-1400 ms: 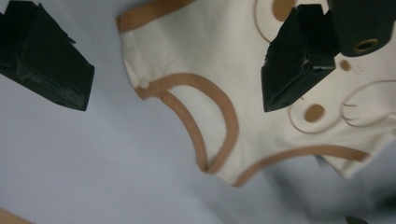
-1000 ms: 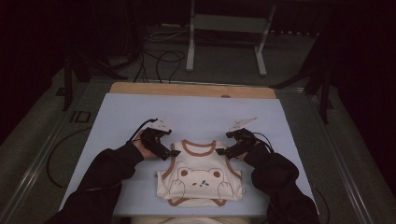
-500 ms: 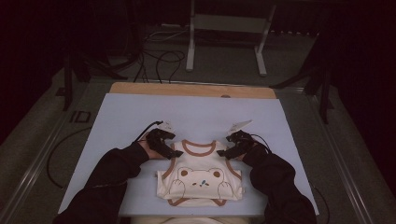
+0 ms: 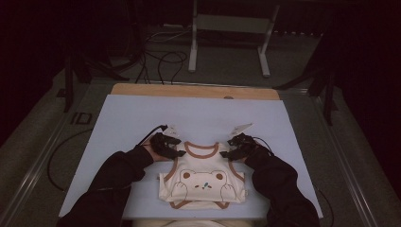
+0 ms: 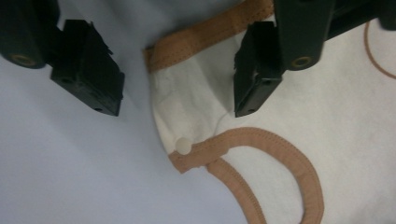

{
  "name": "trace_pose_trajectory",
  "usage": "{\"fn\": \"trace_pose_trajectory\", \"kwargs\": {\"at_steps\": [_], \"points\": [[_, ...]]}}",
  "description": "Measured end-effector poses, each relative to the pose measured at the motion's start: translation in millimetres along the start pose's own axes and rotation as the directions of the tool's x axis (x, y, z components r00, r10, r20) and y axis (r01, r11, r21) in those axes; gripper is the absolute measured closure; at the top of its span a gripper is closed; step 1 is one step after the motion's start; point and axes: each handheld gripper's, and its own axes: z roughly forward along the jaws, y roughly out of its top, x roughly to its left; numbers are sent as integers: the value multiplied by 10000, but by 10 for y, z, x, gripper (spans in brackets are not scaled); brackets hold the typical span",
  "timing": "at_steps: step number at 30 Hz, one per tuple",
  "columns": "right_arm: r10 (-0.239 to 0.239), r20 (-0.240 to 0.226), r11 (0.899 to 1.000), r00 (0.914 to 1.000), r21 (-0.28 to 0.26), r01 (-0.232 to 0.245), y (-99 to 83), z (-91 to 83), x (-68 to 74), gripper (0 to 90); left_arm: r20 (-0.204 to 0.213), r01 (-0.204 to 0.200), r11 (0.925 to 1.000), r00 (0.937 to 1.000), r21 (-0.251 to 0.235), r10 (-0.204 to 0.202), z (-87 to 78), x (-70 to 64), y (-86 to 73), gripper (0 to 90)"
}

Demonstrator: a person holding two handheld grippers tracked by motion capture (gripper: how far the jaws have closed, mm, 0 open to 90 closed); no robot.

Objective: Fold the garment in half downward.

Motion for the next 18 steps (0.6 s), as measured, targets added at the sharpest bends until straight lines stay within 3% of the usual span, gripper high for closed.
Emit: {"fn": "trace_pose_trajectory", "kwargs": {"at_steps": [2, 5, 10, 11, 18], "points": [[1, -12, 10000, 10000, 24, 0, 2, -4, 10, 398, 51, 57, 10000, 10000, -50, -57, 2, -11, -1, 500], [-212, -122, 9997, 9997, 72, 213, 12, -17, 54, 527, 49, 149, 9999, 9999, -56, -149, -2, -27, 3, 569], [-265, -360, 9994, 9990, 211, 273, 30, -30, 96, 646, 175, 133, 9999, 9998, 107, -135, -6, -45, 24, 676], [-445, -459, 9986, 9980, 252, 456, 36, -30, 104, 709, 296, 196, 9997, 9994, 108, -199, -7, -46, 23, 699], [-412, -671, 9984, 9969, 349, 437, 50, -31, 123, 806, 723, 273, 9996, 9970, 80, -279, -2, -39, 22, 864]]}}
